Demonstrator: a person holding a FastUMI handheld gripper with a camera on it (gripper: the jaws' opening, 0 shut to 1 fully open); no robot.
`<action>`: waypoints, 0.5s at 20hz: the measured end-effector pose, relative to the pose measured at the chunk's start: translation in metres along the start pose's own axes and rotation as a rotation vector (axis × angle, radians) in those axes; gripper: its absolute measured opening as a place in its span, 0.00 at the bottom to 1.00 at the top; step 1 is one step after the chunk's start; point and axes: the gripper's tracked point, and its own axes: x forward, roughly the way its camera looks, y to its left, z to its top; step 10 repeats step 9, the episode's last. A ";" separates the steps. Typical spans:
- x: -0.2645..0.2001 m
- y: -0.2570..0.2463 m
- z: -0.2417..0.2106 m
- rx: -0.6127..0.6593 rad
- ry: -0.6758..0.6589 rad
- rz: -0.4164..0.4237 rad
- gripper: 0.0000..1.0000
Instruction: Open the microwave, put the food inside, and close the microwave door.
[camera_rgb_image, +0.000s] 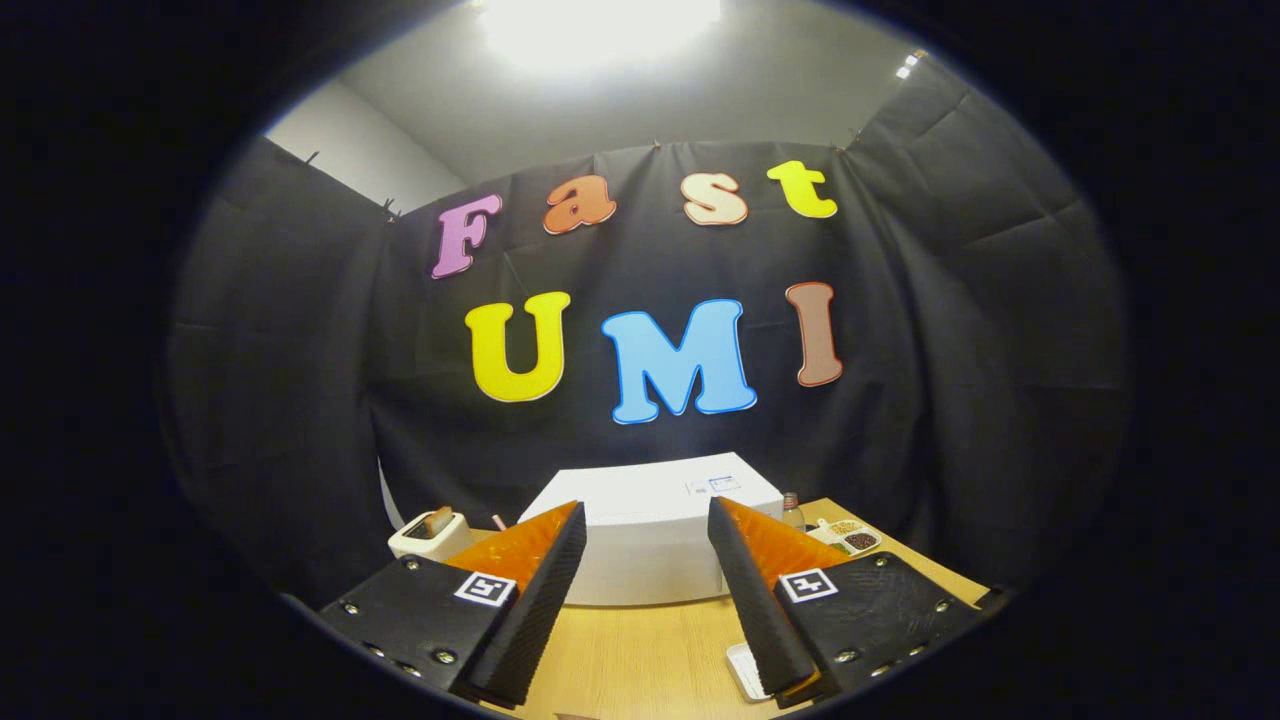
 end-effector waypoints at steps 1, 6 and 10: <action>0.000 -0.005 -0.003 -0.034 0.000 -0.015 0.81; -0.001 -0.011 -0.003 -0.082 -0.025 -0.075 0.83; -0.002 -0.008 -0.003 -0.072 -0.024 -0.059 0.90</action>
